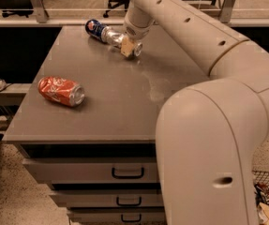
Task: Move redbull can near pepsi can
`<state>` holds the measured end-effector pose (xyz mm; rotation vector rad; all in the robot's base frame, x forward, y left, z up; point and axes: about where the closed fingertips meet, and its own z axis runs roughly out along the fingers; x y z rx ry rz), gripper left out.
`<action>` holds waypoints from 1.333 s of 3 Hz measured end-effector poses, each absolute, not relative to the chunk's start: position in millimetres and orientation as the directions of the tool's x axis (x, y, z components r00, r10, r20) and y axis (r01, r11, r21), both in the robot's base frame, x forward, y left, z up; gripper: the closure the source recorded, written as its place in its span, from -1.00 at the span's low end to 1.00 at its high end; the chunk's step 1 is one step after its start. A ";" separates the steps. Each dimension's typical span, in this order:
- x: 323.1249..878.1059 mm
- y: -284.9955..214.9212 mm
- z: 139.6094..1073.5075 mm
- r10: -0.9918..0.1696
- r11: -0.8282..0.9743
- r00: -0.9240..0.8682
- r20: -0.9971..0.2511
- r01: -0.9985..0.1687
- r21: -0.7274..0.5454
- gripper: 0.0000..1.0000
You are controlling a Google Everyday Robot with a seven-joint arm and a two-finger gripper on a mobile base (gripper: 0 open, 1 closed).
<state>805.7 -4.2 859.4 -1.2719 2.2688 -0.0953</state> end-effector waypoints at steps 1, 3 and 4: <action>811.2 4.1 858.6 -0.814 0.547 -0.410 -0.412 -0.779 -0.306 0.17; 815.9 14.4 856.2 -0.819 0.535 -0.400 -0.411 -0.791 -0.296 -0.77; 816.1 17.9 857.0 -0.822 0.528 -0.393 -0.412 -0.797 -0.294 -1.00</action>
Offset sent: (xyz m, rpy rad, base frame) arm 0.0151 0.0164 0.0057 0.0060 0.0064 0.0177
